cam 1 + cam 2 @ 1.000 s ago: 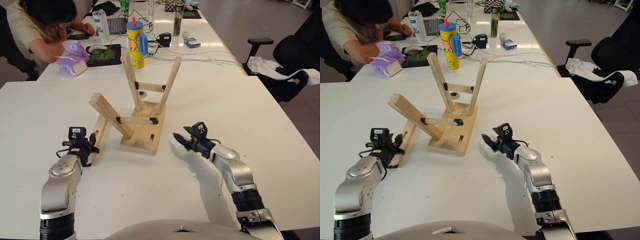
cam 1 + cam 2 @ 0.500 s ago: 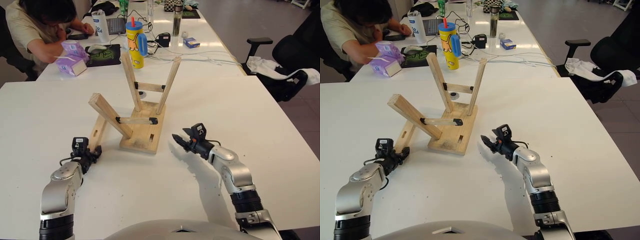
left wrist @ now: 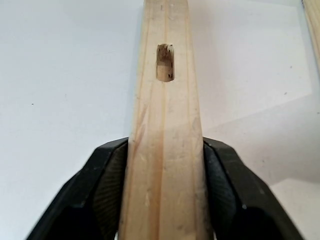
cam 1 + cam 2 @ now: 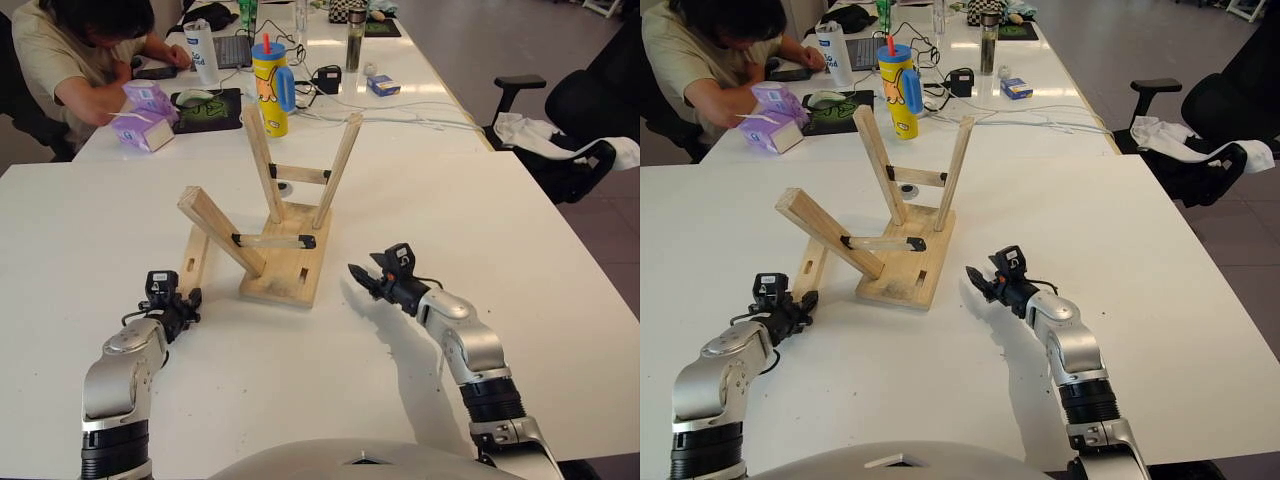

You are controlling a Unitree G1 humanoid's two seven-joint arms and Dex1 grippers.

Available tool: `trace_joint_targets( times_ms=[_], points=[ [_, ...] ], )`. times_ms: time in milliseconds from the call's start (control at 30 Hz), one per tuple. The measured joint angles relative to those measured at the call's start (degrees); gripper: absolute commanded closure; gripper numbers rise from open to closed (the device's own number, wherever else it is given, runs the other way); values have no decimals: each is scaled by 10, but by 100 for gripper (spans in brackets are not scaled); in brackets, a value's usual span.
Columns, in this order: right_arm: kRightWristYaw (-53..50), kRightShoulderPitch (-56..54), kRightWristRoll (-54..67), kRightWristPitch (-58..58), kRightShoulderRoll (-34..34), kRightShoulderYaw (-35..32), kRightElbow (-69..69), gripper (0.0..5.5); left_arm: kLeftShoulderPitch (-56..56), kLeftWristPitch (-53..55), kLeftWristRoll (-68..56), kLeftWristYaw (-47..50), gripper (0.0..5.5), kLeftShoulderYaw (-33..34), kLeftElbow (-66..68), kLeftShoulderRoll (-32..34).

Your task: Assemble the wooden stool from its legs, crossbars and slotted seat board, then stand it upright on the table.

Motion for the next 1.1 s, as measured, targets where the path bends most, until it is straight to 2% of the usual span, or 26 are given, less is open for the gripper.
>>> trace_joint_targets(
  times_ms=[133, 200, 300, 400, 633, 833, 1033, 1100],
  points=[
    [-28, -23, 1, -13, 4, -30, 19, 229, -55, -70, -24, 3, 344, 39, 43, -15],
    [-36, -33, 3, -24, 11, -38, 31, 229, -130, -144, -44, -1, 344, 67, 56, -12],
    [-19, -36, 24, -26, 15, -46, 36, 229, -245, -220, -102, -52, 344, 87, 62, 10],
    [10, -37, 59, -13, 15, -51, 28, 229, -321, -240, -169, -108, 344, 90, 51, 32],
    [33, -78, 158, 45, -7, -113, -42, 229, -390, -101, -386, -158, 344, 82, -21, 70],
    [98, -103, 388, 222, -80, -204, -119, 229, -398, 19, -616, -118, 344, 34, -81, 53],
    [198, -105, 607, 395, -195, -254, -125, 229, -275, 59, -656, -153, 344, -56, -119, 48],
    [203, -105, 658, 424, -209, -263, -117, 229, -244, 69, -656, -175, 344, -75, -117, 53]
  ],
)
